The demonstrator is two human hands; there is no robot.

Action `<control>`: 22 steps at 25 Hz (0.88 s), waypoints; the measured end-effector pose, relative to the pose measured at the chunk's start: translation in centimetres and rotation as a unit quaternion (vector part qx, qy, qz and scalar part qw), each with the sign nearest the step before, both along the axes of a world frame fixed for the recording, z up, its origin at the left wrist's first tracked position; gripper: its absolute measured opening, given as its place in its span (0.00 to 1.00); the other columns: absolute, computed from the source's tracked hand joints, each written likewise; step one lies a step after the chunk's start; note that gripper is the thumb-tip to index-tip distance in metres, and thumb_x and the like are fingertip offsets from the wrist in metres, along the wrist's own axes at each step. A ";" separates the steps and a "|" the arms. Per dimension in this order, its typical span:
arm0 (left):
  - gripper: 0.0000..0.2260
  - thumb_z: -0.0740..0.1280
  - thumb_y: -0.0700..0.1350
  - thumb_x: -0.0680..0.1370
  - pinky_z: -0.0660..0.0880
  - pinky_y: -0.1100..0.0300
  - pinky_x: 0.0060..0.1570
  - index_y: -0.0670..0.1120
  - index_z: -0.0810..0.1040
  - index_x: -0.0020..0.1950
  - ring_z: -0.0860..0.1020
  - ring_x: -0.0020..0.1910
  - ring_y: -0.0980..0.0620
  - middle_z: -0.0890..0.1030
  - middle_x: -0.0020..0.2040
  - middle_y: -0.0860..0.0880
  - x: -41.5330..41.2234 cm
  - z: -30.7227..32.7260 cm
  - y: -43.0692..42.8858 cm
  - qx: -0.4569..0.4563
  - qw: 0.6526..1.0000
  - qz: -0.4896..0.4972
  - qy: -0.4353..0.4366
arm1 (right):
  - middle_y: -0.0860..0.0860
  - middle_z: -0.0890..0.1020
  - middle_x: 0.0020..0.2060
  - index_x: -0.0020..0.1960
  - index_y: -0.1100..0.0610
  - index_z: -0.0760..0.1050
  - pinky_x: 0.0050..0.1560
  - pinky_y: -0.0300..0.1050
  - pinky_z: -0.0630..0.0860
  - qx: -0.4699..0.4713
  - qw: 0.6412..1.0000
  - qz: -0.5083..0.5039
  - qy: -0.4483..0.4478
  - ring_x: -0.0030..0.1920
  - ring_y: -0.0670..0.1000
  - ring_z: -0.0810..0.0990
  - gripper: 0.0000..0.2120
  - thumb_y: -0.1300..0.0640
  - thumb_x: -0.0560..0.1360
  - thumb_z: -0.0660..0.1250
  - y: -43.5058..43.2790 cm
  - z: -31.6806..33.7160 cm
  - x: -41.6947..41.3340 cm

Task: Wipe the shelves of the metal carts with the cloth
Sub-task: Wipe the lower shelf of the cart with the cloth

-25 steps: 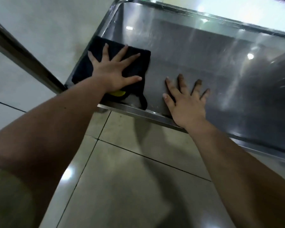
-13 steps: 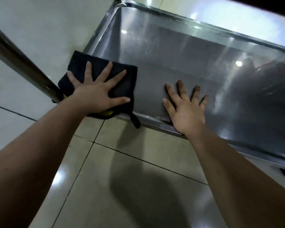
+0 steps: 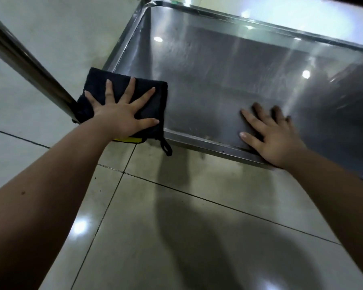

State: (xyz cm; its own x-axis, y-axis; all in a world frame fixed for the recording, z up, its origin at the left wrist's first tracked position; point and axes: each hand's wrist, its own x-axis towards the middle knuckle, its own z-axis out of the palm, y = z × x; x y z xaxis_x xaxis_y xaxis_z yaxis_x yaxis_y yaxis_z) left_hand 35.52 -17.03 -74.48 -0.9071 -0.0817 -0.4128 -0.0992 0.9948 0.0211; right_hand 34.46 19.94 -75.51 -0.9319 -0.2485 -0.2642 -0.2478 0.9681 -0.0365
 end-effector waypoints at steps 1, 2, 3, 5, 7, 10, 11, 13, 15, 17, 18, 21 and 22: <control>0.35 0.41 0.80 0.62 0.37 0.21 0.62 0.77 0.28 0.65 0.32 0.75 0.34 0.32 0.77 0.57 0.3 0.0 0.4 -0.004 1.000 0.001 0.000 | 0.43 0.44 0.79 0.76 0.33 0.42 0.74 0.63 0.41 0.021 1.000 -0.020 0.000 0.77 0.64 0.43 0.33 0.27 0.73 0.41 1.6 -0.1 0.8; 0.36 0.41 0.81 0.62 0.37 0.21 0.62 0.77 0.28 0.65 0.32 0.74 0.34 0.31 0.77 0.56 0.6 0.0 1.2 -0.006 1.000 -0.001 0.002 | 0.43 0.43 0.79 0.75 0.32 0.40 0.74 0.63 0.39 0.037 0.999 -0.035 0.001 0.76 0.66 0.41 0.33 0.26 0.72 0.39 2.4 -0.4 1.3; 0.36 0.41 0.81 0.63 0.38 0.21 0.62 0.76 0.28 0.65 0.32 0.74 0.33 0.31 0.77 0.56 0.9 0.0 2.5 -0.006 1.000 -0.006 0.006 | 0.42 0.42 0.79 0.75 0.31 0.40 0.73 0.63 0.37 0.040 0.998 -0.043 0.001 0.76 0.67 0.40 0.32 0.26 0.74 0.40 2.5 -0.7 1.4; 0.36 0.42 0.80 0.66 0.39 0.20 0.62 0.74 0.28 0.67 0.32 0.74 0.32 0.30 0.77 0.55 1.3 -0.2 7.2 0.001 0.999 -0.036 0.014 | 0.41 0.44 0.78 0.76 0.32 0.46 0.73 0.61 0.33 -0.029 0.998 -0.062 -0.010 0.77 0.64 0.37 0.28 0.30 0.77 0.45 2.2 -0.7 1.3; 0.36 0.45 0.79 0.69 0.38 0.19 0.60 0.72 0.29 0.70 0.30 0.73 0.30 0.29 0.77 0.54 1.2 -0.4 13.1 0.015 0.997 -0.078 0.015 | 0.40 0.51 0.78 0.75 0.35 0.55 0.74 0.58 0.32 -0.195 0.976 -0.099 -0.012 0.78 0.59 0.39 0.24 0.36 0.80 0.50 2.3 -0.1 1.2; 0.37 0.47 0.78 0.70 0.36 0.19 0.58 0.70 0.31 0.72 0.28 0.71 0.28 0.27 0.76 0.52 1.0 -0.3 21.2 0.027 0.991 -0.131 0.008 | 0.44 0.57 0.77 0.75 0.43 0.62 0.75 0.47 0.36 -0.413 0.889 -0.194 -0.033 0.78 0.50 0.44 0.20 0.48 0.83 0.55 4.3 1.7 1.3; 0.37 0.47 0.78 0.71 0.36 0.19 0.58 0.70 0.31 0.72 0.28 0.71 0.28 0.28 0.76 0.52 1.0 -0.4 23.0 0.031 0.990 -0.140 0.010 | 0.44 0.57 0.77 0.75 0.44 0.62 0.74 0.42 0.38 -0.413 0.886 -0.209 -0.042 0.78 0.48 0.44 0.20 0.48 0.83 0.55 5.3 2.3 1.1; 0.37 0.47 0.77 0.71 0.35 0.19 0.58 0.69 0.31 0.72 0.28 0.70 0.28 0.28 0.76 0.51 1.2 -0.4 26.6 0.033 0.988 -0.151 0.015 | 0.45 0.56 0.78 0.76 0.43 0.60 0.75 0.45 0.41 -0.327 0.923 -0.196 -0.051 0.78 0.51 0.43 0.22 0.47 0.83 0.55 8.8 3.2 0.6; 0.37 0.46 0.77 0.71 0.35 0.19 0.57 0.69 0.31 0.72 0.28 0.70 0.27 0.28 0.76 0.51 1.7 -0.4 30.2 0.034 0.987 -0.154 0.016 | 0.46 0.55 0.78 0.77 0.44 0.59 0.75 0.52 0.42 -0.225 0.955 -0.180 -0.063 0.78 0.55 0.43 0.23 0.46 0.82 0.55 13.5 3.6 0.6; 0.37 0.46 0.77 0.71 0.35 0.19 0.57 0.69 0.31 0.73 0.28 0.70 0.27 0.28 0.76 0.51 2.2 -0.3 33.9 0.038 0.986 -0.159 0.018 | 0.46 0.54 0.78 0.77 0.43 0.58 0.75 0.54 0.42 -0.170 0.964 -0.191 -0.076 0.78 0.57 0.43 0.24 0.45 0.82 0.55 18.3 3.6 1.3; 0.37 0.46 0.77 0.71 0.35 0.19 0.57 0.68 0.31 0.73 0.28 0.70 0.27 0.28 0.76 0.50 2.3 -0.2 35.9 0.040 0.986 -0.162 0.017 | 0.47 0.53 0.79 0.77 0.43 0.57 0.75 0.55 0.42 -0.140 0.968 -0.196 -0.078 0.78 0.57 0.43 0.24 0.45 0.82 0.54 20.4 3.5 1.9; 0.37 0.46 0.77 0.71 0.35 0.19 0.57 0.68 0.32 0.74 0.28 0.70 0.27 0.28 0.77 0.50 2.6 -0.1 41.7 0.046 0.984 -0.170 0.017 | 0.47 0.50 0.79 0.78 0.40 0.51 0.75 0.59 0.43 -0.006 0.979 -0.193 -0.061 0.78 0.59 0.43 0.25 0.42 0.82 0.51 25.5 2.8 3.9; 0.37 0.46 0.77 0.71 0.35 0.19 0.57 0.68 0.32 0.74 0.28 0.70 0.27 0.29 0.77 0.50 2.7 -0.1 43.5 0.044 0.984 -0.174 0.021 | 0.48 0.49 0.79 0.78 0.39 0.49 0.75 0.59 0.43 0.016 0.979 -0.199 -0.052 0.78 0.59 0.43 0.25 0.42 0.82 0.51 26.9 2.4 4.7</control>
